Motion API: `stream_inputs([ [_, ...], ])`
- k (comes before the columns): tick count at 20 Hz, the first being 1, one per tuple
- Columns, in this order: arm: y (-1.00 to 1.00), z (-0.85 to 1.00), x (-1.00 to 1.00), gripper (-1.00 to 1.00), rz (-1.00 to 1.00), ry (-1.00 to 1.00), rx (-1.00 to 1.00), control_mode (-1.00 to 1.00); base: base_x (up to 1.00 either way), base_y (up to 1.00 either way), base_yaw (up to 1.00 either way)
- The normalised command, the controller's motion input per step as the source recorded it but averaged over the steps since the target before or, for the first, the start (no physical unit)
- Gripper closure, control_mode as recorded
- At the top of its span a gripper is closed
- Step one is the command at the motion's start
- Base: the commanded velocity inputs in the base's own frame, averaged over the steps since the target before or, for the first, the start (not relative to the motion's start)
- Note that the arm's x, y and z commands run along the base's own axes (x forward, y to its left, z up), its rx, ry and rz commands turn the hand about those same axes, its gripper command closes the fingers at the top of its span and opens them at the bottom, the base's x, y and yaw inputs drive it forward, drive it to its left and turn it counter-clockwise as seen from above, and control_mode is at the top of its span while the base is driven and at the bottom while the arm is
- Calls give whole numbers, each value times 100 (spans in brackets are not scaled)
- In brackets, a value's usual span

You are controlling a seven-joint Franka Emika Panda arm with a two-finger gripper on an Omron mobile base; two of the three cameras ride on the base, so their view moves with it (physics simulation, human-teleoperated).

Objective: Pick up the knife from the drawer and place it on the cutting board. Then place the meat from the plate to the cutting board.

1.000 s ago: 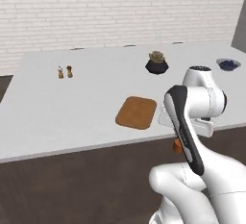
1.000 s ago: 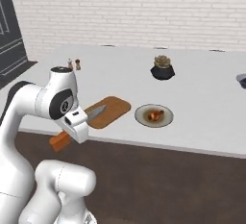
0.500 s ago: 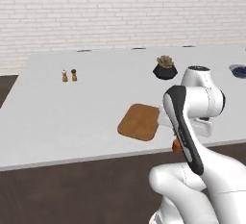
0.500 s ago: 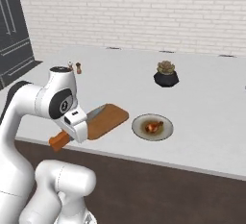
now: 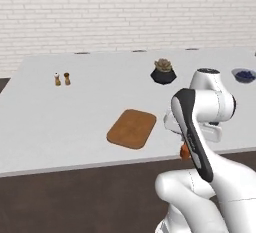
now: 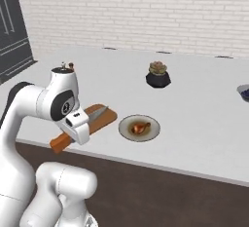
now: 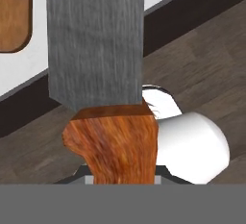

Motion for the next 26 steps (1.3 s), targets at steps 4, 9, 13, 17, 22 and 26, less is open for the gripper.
stream_inputs([
  [4, 0, 0, 0, 100, 0, 0, 0, 100, 52, 0, 0],
  [9, 0, 0, 0, 100, 0, 0, 0, 100, 62, 0, 0],
  [13, 0, 0, 0, 100, 0, 0, 0, 100, 24, 0, 0],
  [17, 1, 0, 0, 100, 0, 0, 0, -100, 0, 0, 0],
  [22, 32, 0, 52, 100, 0, 0, 0, -100, 0, 0, 0],
  [26, 34, -11, 100, 100, 0, 0, 0, -100, 0, 0, 0],
])
